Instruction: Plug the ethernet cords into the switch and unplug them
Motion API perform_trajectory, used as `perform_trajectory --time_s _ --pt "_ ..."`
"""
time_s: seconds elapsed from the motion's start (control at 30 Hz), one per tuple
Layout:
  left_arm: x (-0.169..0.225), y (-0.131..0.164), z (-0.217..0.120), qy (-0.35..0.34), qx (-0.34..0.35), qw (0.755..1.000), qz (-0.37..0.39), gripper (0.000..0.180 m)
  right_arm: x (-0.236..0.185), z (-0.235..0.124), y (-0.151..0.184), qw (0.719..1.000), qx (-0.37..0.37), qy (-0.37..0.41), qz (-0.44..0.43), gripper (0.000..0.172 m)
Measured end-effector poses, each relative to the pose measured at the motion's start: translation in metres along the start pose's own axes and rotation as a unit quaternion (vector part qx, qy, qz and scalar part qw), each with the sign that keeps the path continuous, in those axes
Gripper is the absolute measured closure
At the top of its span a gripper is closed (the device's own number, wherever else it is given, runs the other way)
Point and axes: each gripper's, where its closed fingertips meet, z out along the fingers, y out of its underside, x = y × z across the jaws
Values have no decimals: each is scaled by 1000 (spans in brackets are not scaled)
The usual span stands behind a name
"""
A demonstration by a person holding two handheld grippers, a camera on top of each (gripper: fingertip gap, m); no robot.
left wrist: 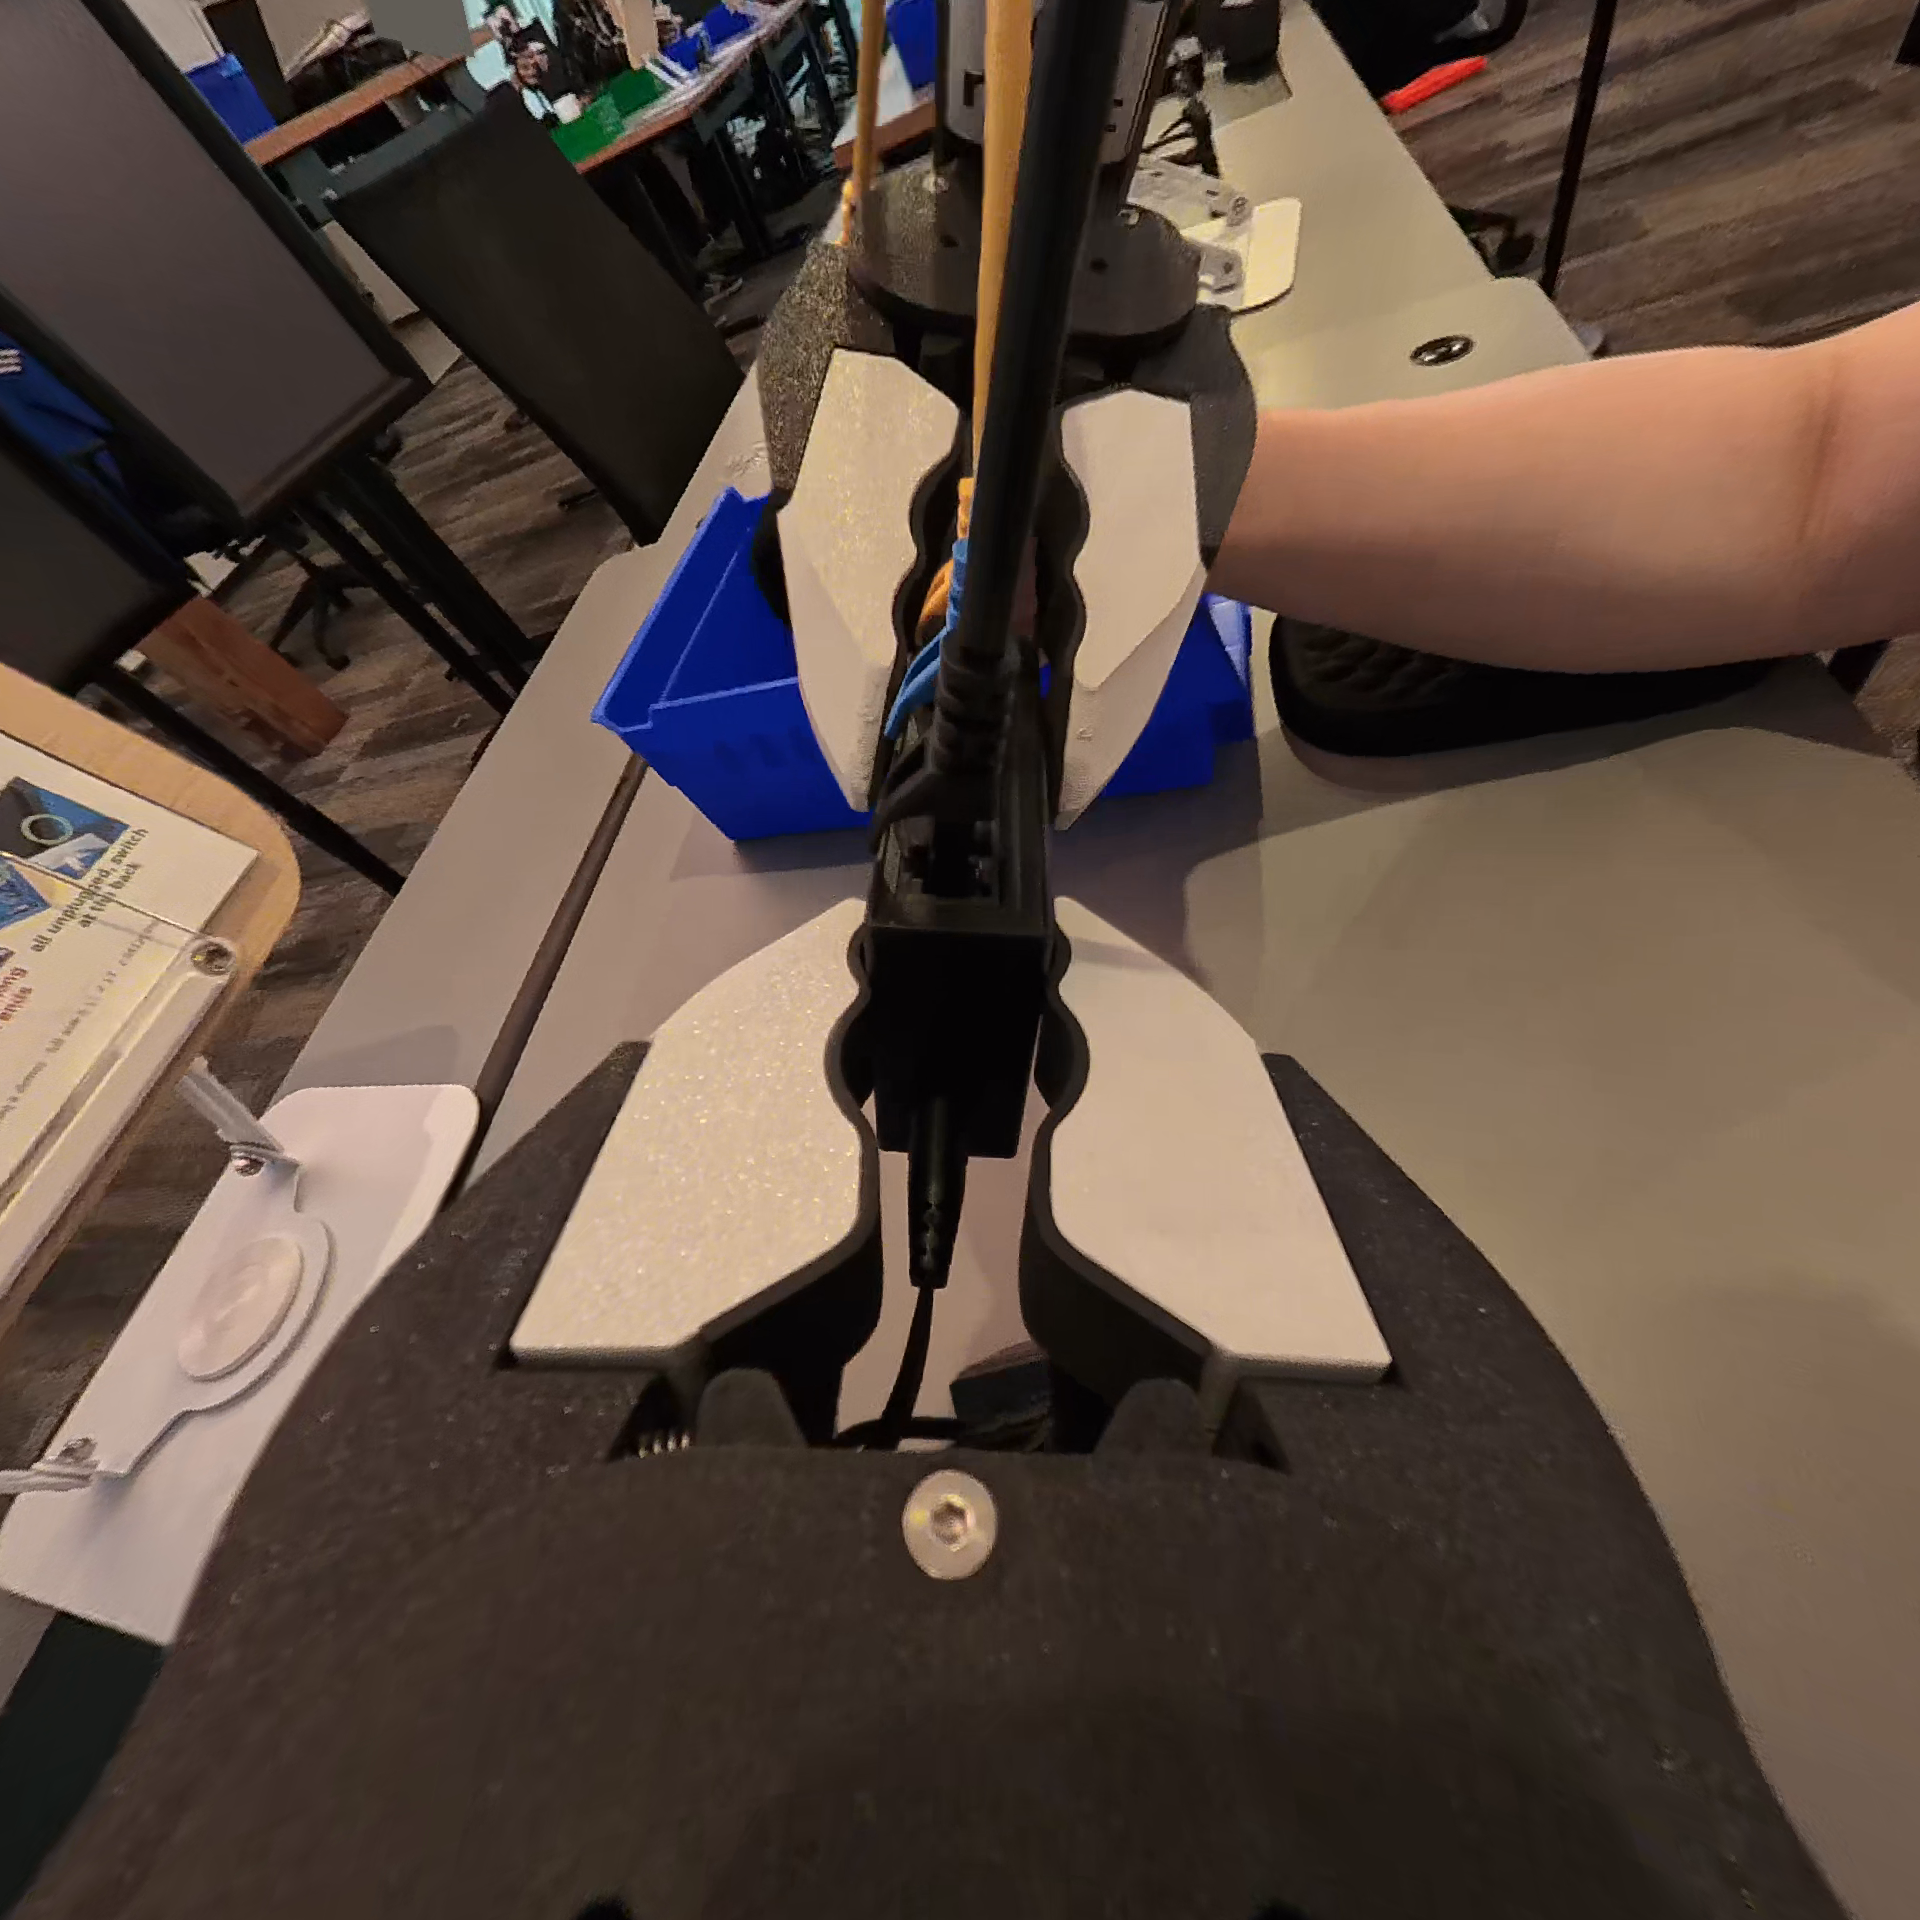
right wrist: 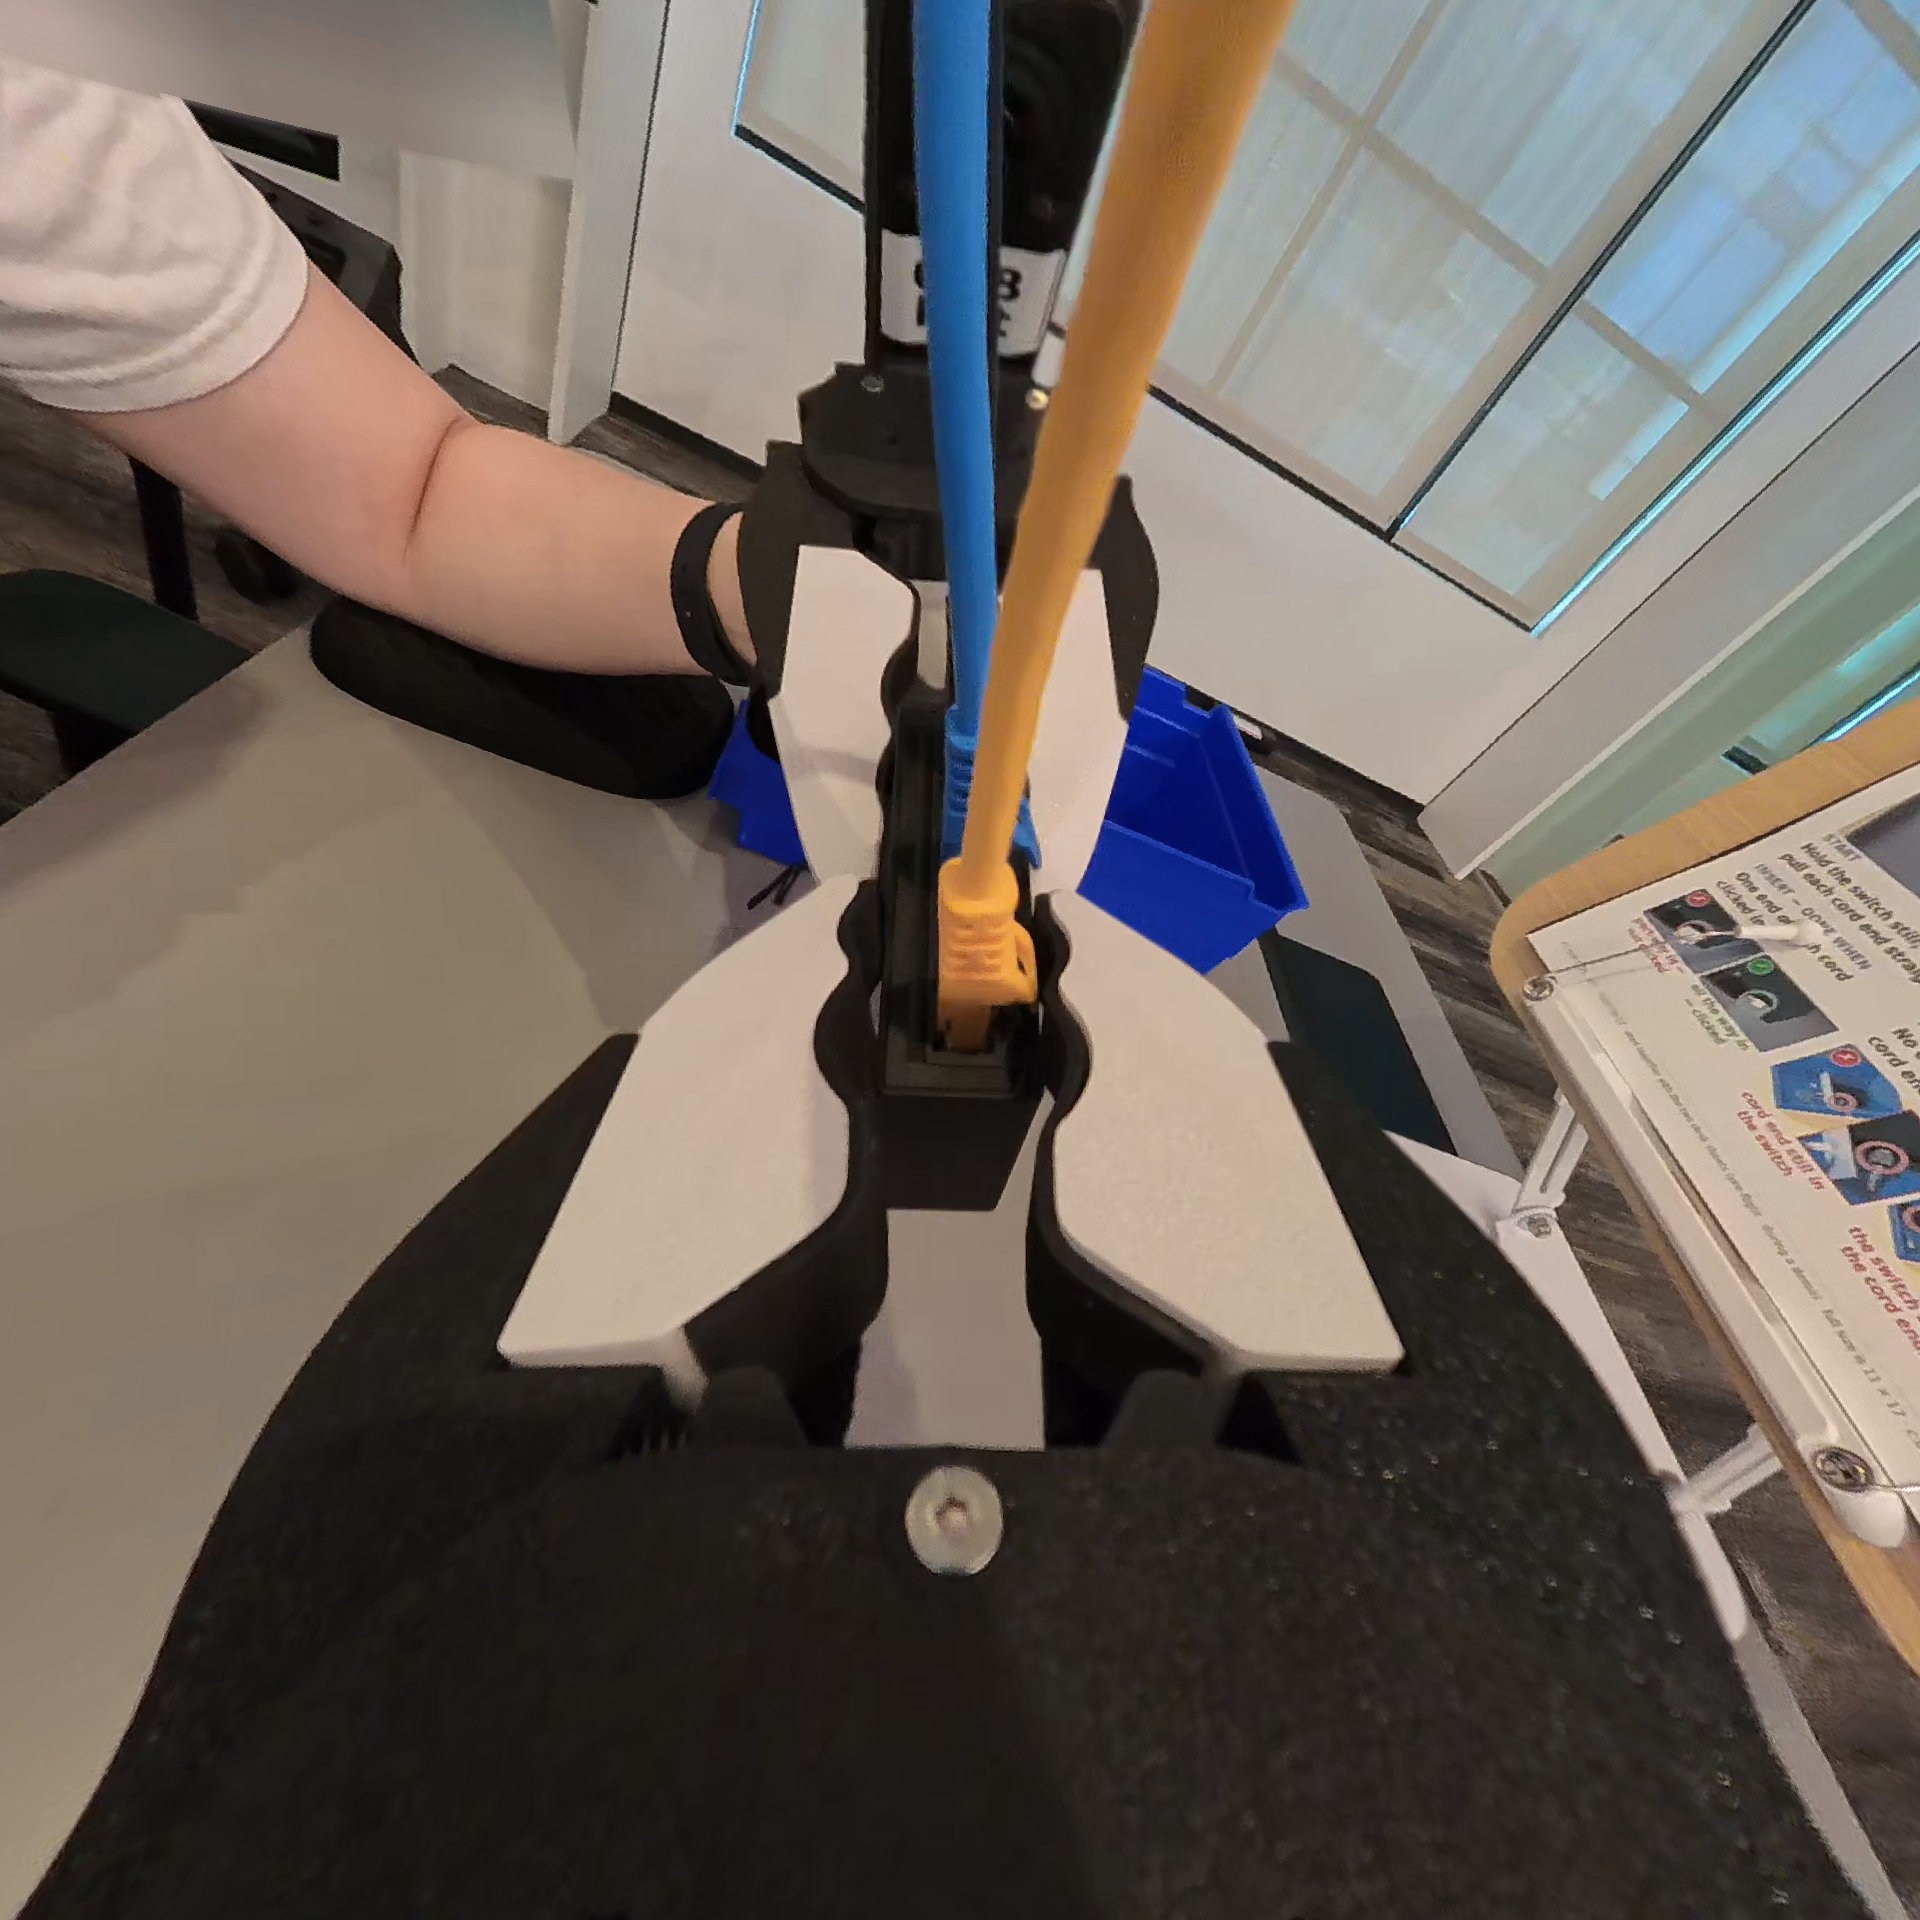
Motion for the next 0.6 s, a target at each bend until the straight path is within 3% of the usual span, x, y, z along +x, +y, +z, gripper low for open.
perform_trajectory --time_s 0.07,0.17,0.3,0.6 --pt "0 -3 0 -14 1 1000 16 154 1 -2 -2 1000 -2 9 -6 144" --pt "3 -6 -2 -8 0 1000 16 154 6 -2 3 999 -33 34 -16 126" --pt "0 -7 -5 -17 1 1000 21 154 2 -1 4 999 -37 21 -17 141" --pt "5 -12 -7 -14 20 999 48 151 -3 0 -1 999 -22 4 -29 143"
